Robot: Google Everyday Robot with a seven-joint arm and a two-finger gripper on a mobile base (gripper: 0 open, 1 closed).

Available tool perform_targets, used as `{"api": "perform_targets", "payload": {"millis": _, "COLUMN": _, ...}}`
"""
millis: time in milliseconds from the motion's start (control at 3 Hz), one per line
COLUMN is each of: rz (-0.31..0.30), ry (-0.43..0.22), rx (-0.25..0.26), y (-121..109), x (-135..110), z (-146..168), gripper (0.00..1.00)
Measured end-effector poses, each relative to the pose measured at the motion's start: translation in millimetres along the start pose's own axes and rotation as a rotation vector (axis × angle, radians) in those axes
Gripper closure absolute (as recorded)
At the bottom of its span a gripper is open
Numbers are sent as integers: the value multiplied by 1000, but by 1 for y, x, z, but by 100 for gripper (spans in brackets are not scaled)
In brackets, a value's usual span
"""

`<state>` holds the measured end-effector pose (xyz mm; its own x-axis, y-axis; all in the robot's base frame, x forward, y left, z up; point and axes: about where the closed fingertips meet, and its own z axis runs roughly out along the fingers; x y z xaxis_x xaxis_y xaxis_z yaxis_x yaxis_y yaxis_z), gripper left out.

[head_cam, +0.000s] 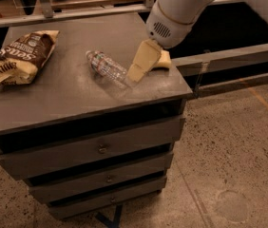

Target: Move water bottle near brown chip bag

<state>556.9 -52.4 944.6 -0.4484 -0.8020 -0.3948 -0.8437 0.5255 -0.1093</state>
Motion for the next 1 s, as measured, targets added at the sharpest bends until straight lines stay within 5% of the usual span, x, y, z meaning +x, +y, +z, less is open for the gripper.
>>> {"api": "perform_targets", "payload": {"millis": 333, "rz": 92, "ry": -2, "rx": 5, "y": -1, "x": 0, "z": 0, "gripper": 0}}
{"api": "perform_targets", "payload": {"millis": 1000, "rz": 124, "ry": -40, "rx": 10, "y": -2, "x": -16, "z": 10, "gripper": 0}}
